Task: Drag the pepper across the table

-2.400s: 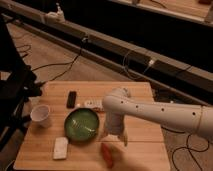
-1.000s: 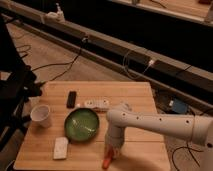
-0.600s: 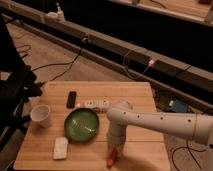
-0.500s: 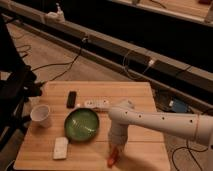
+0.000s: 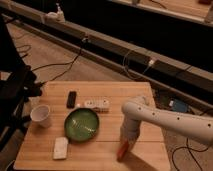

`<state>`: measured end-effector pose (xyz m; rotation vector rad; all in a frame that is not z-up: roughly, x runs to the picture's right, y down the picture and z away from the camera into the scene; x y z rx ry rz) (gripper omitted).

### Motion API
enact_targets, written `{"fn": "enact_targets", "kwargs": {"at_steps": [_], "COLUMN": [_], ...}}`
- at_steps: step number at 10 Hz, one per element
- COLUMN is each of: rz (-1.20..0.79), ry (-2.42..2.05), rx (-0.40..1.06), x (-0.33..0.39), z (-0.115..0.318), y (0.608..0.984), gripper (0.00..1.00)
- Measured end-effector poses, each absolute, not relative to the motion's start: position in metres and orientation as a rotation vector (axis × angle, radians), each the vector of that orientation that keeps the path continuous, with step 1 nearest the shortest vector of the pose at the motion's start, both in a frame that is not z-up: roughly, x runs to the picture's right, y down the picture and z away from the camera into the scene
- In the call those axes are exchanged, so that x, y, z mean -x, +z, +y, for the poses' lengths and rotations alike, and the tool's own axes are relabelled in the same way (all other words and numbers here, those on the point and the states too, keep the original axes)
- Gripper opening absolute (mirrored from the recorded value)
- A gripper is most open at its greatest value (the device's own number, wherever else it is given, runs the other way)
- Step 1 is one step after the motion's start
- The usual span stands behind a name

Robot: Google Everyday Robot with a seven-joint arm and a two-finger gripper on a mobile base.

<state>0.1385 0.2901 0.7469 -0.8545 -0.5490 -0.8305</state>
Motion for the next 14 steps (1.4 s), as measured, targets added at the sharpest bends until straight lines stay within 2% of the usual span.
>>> {"fn": "enact_targets", "kwargs": {"at_steps": [14], "rz": [-0.397], "ry": [-0.507], "rx": [0.975], "x": [-0.271], "z": [0.322], "y": [0.715], "gripper": [0.0]}}
